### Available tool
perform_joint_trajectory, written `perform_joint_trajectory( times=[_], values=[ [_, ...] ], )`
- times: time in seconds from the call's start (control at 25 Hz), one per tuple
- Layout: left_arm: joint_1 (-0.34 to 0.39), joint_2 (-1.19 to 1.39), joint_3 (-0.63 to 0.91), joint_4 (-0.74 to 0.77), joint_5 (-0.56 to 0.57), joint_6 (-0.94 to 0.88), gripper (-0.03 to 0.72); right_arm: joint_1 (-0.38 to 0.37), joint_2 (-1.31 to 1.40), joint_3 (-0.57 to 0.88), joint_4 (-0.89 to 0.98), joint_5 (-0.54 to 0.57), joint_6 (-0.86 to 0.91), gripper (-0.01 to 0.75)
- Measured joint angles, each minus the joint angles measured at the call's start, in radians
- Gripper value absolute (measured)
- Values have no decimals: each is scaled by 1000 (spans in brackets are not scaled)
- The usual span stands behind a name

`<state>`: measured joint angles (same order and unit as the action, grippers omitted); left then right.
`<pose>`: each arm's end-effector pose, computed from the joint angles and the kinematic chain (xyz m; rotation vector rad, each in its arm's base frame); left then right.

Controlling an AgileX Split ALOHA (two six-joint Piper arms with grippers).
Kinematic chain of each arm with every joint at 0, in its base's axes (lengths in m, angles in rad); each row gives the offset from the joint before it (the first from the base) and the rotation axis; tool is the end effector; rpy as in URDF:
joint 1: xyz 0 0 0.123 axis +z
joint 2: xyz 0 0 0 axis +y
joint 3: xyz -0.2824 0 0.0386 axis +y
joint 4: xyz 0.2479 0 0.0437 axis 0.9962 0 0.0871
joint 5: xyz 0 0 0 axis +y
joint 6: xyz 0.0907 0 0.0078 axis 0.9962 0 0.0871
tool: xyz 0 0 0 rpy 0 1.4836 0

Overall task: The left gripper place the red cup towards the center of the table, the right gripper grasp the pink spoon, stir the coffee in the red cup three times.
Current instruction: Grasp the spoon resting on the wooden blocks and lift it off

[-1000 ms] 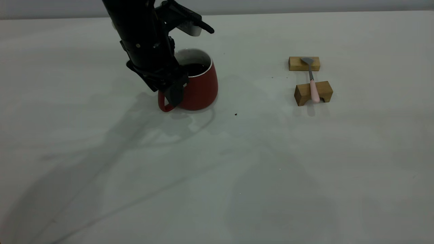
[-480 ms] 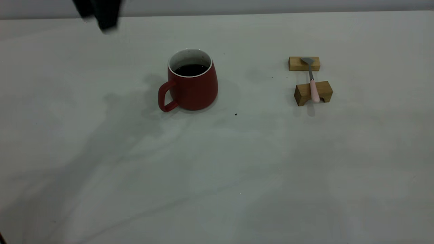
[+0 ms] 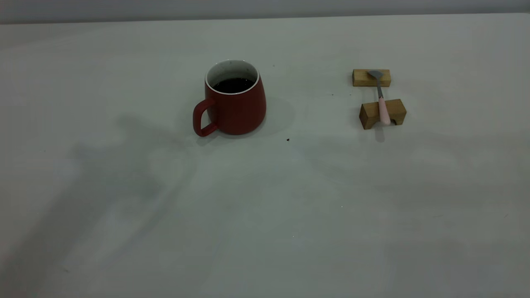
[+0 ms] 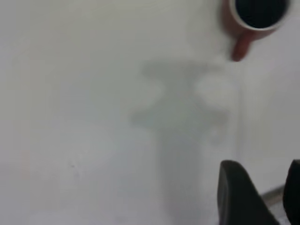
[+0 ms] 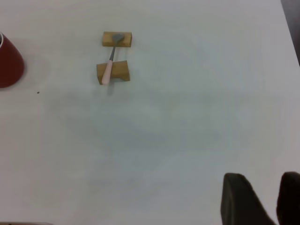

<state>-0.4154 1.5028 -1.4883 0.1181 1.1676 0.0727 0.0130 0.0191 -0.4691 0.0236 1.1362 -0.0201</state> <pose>0.2871 -0.1158 0.3671 0.6667 2.5676 0.0471 -0.0023 0.0019 0.2628 -0.0374 2.1693 0.0248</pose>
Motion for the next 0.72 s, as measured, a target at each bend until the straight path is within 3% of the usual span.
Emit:
perform_joint_trajectory(
  times=[0.32,0.6,0.72],
  values=[
    [11,-627,501,-51,0,-44,265,0,0,0,0,0,0,237],
    [284,-1141,851,-77,-5,-82,248,0,0,0,0,0,0,237],
    [329,-1288,908,-77,-5,-82,248,0,0,0,0,0,0,237]
  ],
)
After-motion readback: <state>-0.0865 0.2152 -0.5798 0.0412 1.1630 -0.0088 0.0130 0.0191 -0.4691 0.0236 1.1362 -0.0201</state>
